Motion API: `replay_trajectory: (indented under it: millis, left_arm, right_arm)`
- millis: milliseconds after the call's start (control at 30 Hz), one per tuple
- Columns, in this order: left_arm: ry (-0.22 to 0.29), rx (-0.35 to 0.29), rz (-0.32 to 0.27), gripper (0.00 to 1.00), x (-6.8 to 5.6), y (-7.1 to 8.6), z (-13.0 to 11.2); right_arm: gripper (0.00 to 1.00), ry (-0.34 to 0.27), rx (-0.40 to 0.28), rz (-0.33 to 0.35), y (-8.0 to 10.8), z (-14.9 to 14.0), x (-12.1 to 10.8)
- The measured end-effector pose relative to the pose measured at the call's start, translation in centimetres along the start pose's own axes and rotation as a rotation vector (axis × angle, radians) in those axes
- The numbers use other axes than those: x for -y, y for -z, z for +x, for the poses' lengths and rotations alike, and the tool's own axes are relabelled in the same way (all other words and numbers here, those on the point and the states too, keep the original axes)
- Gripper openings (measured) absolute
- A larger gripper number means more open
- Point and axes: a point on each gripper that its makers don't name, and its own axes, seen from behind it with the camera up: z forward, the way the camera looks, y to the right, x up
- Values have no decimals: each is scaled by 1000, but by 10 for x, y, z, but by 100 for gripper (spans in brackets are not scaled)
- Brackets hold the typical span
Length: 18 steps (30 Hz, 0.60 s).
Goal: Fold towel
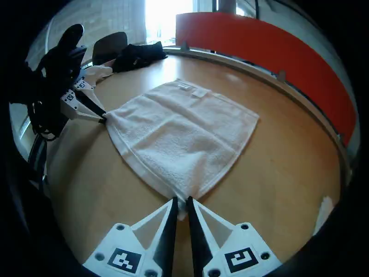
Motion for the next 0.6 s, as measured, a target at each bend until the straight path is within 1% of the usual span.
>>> replay_trajectory:
  millis: [100, 300, 600]
  left_arm:
    - [10, -4, 4, 17, -1, 3, 2]
    - [30, -6, 11, 16, -2, 15, 9]
    - [55, -19, 19, 16, -5, 39, 23]
  right_arm:
    - [16, 0, -9, 0, 3, 4, 0]
    - [16, 0, -28, -7, 14, 14, 1]
    - [16, 9, -58, -12, 38, 34, 5]
